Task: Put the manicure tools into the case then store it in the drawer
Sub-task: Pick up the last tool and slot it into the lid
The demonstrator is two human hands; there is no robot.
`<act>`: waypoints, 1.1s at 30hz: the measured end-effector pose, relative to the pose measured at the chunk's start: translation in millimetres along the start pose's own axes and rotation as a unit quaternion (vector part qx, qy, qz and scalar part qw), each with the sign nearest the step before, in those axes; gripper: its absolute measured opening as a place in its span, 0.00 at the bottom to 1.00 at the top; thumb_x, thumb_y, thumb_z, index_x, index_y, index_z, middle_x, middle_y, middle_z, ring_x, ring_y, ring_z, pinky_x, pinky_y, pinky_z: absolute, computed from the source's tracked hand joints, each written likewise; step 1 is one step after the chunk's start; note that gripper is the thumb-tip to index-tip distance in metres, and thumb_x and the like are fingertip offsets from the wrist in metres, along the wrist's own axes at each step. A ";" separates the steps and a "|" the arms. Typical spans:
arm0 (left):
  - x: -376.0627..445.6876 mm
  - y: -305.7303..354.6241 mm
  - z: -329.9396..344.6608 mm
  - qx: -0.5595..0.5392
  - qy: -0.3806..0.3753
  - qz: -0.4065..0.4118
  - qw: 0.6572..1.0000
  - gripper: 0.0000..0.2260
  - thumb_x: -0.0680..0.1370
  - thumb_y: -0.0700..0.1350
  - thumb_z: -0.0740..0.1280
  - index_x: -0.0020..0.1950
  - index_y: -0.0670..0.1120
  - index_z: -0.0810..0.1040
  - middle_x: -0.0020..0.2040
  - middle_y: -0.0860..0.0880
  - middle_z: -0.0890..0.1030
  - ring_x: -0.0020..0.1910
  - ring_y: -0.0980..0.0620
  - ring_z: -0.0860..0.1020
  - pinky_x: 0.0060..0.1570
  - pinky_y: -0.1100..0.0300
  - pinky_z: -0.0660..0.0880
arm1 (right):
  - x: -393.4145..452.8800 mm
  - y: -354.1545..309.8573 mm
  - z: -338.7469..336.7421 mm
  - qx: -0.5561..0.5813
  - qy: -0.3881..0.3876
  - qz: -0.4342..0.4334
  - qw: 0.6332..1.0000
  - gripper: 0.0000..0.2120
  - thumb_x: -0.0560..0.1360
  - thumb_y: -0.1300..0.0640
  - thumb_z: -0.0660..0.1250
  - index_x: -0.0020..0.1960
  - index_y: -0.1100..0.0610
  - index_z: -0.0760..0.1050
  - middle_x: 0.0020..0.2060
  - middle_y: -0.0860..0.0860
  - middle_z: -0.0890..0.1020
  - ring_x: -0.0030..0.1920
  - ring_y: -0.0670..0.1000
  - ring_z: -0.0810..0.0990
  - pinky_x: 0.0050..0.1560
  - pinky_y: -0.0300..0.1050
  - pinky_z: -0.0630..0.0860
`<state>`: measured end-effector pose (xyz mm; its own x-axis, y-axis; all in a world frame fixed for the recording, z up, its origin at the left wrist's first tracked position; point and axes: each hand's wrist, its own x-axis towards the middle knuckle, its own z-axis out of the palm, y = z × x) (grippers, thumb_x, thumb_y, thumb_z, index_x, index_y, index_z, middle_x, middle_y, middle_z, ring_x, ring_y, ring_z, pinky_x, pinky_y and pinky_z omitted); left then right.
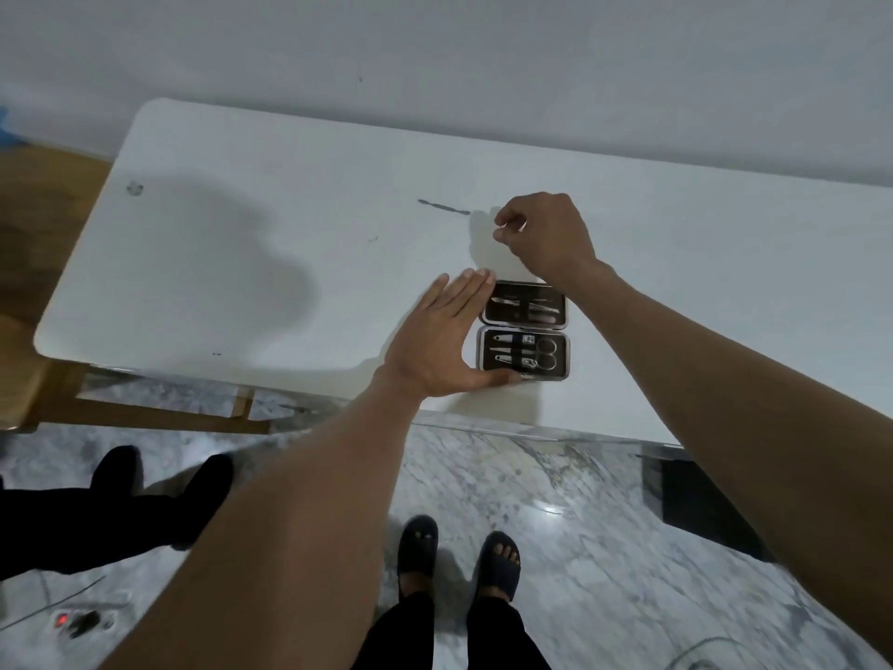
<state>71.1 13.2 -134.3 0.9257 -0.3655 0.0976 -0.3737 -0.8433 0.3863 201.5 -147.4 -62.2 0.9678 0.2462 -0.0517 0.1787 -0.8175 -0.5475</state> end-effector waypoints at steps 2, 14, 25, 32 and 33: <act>1.1 0.5 0.4 0.006 0.001 -0.002 1.000 0.56 0.70 0.80 0.60 0.84 0.40 0.57 0.84 0.46 0.59 0.84 0.51 0.55 0.83 0.46 0.52 | 13.3 -4.6 8.2 0.010 -0.005 0.000 1.000 0.09 0.74 0.54 0.71 0.53 0.54 0.83 0.47 0.49 0.85 0.50 0.50 0.81 0.51 0.43 0.75; 5.3 1.1 -3.3 -0.002 -0.039 -0.017 0.999 0.57 0.71 0.79 0.63 0.85 0.42 0.52 0.85 0.47 0.55 0.85 0.52 0.51 0.83 0.48 0.48 | 52.4 -13.8 33.6 -0.005 0.002 -0.002 1.000 0.10 0.72 0.53 0.72 0.51 0.54 0.84 0.48 0.51 0.85 0.52 0.54 0.80 0.51 0.49 0.77; 5.2 0.8 -3.9 -0.007 -0.029 -0.013 0.999 0.56 0.71 0.78 0.64 0.85 0.41 0.54 0.85 0.46 0.57 0.85 0.51 0.52 0.84 0.48 0.49 | 54.3 -16.8 33.0 -0.075 -0.062 -0.035 0.995 0.07 0.77 0.58 0.64 0.49 0.57 0.80 0.49 0.55 0.83 0.54 0.57 0.79 0.50 0.49 0.75; 4.5 0.7 -2.6 -0.003 0.004 -0.003 1.000 0.55 0.71 0.79 0.61 0.84 0.40 0.59 0.84 0.46 0.60 0.84 0.51 0.56 0.83 0.46 0.53 | 40.1 1.3 12.2 0.004 -0.015 0.023 1.000 0.06 0.75 0.60 0.65 0.48 0.59 0.80 0.45 0.53 0.84 0.47 0.53 0.80 0.49 0.47 0.78; 4.2 -0.7 -1.7 -0.004 0.009 0.001 1.000 0.55 0.71 0.78 0.62 0.83 0.40 0.59 0.84 0.46 0.61 0.84 0.50 0.57 0.83 0.46 0.53 | 36.0 4.6 9.0 0.023 -0.011 0.031 0.999 0.06 0.75 0.61 0.66 0.48 0.58 0.81 0.46 0.53 0.84 0.47 0.52 0.80 0.49 0.45 0.78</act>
<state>75.4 13.0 -132.6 0.9259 -0.3596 0.1156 -0.3750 -0.8392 0.3938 235.5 -137.6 -74.1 0.9726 0.2073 -0.1057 0.1091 -0.8073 -0.5800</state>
